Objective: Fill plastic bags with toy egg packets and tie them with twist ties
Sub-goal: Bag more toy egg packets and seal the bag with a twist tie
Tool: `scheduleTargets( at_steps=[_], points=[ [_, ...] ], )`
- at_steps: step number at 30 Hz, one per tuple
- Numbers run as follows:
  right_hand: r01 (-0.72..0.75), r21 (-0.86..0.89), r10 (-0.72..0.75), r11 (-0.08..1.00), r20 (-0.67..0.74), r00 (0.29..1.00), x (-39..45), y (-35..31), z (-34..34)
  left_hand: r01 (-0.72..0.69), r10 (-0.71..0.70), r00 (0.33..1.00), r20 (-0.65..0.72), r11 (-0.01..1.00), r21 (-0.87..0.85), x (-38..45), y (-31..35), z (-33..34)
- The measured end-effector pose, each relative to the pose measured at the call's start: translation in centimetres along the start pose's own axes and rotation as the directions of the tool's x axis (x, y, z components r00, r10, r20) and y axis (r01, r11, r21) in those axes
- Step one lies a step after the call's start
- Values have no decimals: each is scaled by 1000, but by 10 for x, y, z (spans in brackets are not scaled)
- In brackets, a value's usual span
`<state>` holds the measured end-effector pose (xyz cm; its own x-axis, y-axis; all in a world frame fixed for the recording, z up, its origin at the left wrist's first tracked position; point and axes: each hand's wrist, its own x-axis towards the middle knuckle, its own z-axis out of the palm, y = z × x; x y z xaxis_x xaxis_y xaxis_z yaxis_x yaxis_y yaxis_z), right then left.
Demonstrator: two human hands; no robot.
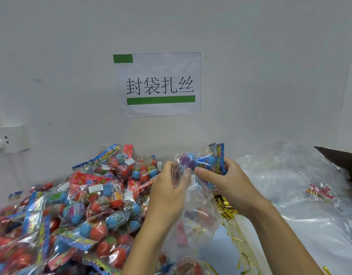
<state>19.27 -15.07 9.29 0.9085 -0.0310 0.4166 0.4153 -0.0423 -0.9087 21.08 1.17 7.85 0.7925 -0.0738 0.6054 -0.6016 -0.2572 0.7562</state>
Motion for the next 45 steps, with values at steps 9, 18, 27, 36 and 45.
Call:
scheduleTargets(
  at_steps=[9, 18, 27, 36, 45],
  points=[
    [-2, 176, 67, 984, -366, 928, 1, -19, -31, 182, -173, 982, -80, 974, 132, 6, -4, -20],
    [-104, 466, -119, 879, 425, 898, -21, -51, -22, 202, -138, 975, -176, 879, 431, -2, 17, -25],
    [-283, 231, 87, 931, 611, 787, -24, -46, -6, 374, -379, 925, -41, 923, -88, 5, 14, -24],
    [-216, -95, 236, 972, 374, 897, -20, -47, -27, 192, -115, 967, -228, 914, 357, 3, -1, -24],
    [-54, -282, 174, 958, 422, 890, -19, -45, -27, 229, -242, 965, 103, 965, 124, 1, 3, -24]
  ],
)
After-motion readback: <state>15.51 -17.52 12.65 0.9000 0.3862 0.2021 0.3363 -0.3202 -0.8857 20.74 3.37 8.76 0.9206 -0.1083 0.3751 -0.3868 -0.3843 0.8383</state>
